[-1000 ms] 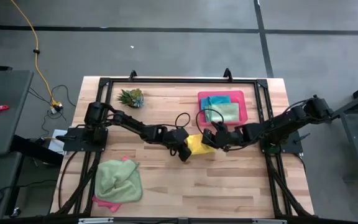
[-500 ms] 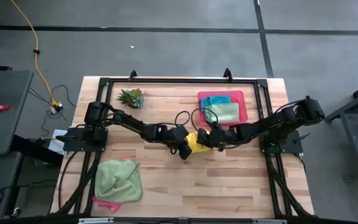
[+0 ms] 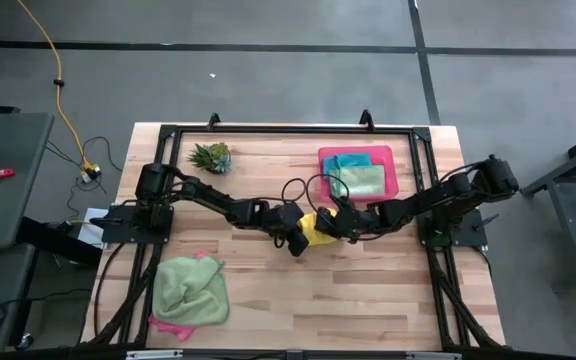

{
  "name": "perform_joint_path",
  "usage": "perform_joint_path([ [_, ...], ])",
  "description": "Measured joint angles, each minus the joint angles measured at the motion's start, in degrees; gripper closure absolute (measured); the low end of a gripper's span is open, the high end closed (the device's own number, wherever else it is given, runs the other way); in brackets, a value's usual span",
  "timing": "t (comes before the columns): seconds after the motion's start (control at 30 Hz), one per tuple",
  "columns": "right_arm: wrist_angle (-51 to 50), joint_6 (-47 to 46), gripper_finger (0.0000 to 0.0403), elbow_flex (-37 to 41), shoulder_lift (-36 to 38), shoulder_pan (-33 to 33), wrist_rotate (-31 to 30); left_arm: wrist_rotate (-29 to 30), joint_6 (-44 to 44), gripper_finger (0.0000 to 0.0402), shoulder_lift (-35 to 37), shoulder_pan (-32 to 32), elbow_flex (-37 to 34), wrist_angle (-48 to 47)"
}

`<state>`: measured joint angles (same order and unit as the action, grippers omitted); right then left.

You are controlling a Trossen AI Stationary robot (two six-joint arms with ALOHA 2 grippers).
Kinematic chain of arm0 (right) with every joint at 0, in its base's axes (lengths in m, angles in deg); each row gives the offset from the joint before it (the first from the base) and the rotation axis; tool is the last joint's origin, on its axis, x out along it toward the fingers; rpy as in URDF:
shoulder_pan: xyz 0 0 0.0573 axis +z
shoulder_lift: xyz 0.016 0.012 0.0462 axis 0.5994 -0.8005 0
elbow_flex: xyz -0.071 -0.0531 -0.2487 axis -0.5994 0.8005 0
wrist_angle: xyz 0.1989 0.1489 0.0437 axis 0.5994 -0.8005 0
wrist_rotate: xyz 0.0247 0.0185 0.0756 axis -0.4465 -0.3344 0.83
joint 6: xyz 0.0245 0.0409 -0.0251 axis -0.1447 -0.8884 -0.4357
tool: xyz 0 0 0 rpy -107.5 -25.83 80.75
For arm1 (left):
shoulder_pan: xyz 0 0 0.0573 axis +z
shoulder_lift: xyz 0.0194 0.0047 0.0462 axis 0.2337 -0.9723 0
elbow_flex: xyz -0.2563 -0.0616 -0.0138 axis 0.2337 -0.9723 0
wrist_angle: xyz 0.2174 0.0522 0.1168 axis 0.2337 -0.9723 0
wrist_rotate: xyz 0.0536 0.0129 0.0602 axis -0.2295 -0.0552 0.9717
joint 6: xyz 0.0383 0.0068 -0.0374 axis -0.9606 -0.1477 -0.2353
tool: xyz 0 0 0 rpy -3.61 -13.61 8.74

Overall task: Fold microfiber towels
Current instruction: Fold the yellow microfiber cloth

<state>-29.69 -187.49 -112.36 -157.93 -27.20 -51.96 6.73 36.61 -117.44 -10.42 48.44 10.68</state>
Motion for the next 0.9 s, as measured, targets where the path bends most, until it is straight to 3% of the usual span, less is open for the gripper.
perform_joint_path([
  [0.23, 0.0, 1.9, 0.0240, 0.0, 0.2, -0.7, 0.2, -0.1, 0.0, 0.0401, 0.0, 0.0, 0.0, -0.1],
  [0.37, -0.1, 2.7, 0.0196, 0.0, 1.6, -1.4, -0.3, -1.1, 0.0, 0.0401, 0.0, 0.0, 0.0, -0.2],
  [0.6, -0.7, 9.0, 0.0181, 0.0, 6.2, -4.2, -0.6, -4.7, 0.0, 0.0401, 0.0, 1.2, 0.0, -0.4],
  [0.9, -15.0, 25.5, 0.0180, 0.0, 18.3, -6.3, -0.2, -14.1, 0.2, 0.0401, 0.0, 5.1, 0.0, -0.3],
])
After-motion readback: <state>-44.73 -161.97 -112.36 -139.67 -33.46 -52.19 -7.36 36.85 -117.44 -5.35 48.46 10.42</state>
